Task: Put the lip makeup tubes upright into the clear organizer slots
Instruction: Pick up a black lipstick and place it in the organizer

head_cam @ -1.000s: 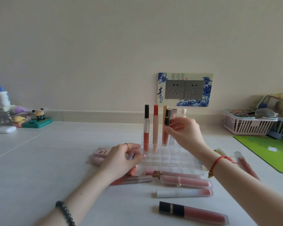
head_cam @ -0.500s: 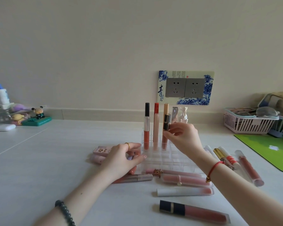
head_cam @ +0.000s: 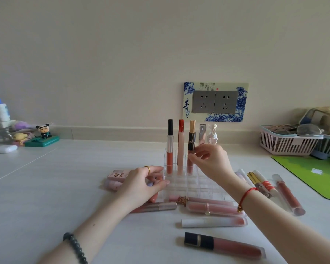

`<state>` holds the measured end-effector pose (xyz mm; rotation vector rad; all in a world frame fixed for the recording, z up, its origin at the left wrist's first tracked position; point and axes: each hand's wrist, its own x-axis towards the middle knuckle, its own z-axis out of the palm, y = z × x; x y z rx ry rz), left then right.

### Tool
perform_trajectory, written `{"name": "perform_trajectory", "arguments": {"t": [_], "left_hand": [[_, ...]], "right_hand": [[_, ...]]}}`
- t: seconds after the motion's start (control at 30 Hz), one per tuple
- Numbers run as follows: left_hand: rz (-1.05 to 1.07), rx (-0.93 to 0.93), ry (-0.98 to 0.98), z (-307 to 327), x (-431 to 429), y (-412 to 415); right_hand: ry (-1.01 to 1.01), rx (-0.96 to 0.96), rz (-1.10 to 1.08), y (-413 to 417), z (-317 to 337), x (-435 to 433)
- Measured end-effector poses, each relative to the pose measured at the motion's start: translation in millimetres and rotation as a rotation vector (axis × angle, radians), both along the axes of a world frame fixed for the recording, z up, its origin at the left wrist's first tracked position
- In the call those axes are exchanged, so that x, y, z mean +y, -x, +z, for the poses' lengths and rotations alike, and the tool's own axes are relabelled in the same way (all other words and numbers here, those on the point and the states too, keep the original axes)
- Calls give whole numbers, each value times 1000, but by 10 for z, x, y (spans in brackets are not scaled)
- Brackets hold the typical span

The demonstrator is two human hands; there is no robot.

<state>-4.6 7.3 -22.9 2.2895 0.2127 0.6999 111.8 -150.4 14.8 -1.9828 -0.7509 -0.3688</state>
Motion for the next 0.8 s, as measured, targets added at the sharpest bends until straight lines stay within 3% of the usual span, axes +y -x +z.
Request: {"name": "perform_trajectory", "arguments": {"t": [0.43, 0.67, 0.8], "left_hand": [[15, 32, 10, -15, 24, -11], [11, 31, -11, 23, -28, 23], [-1, 49, 15, 20, -13, 35]], "right_hand": [[24, -7, 22, -13, 234, -487], [93, -44, -263, -234, 169, -1248], [304, 63, -449, -373, -37, -1608]]}}
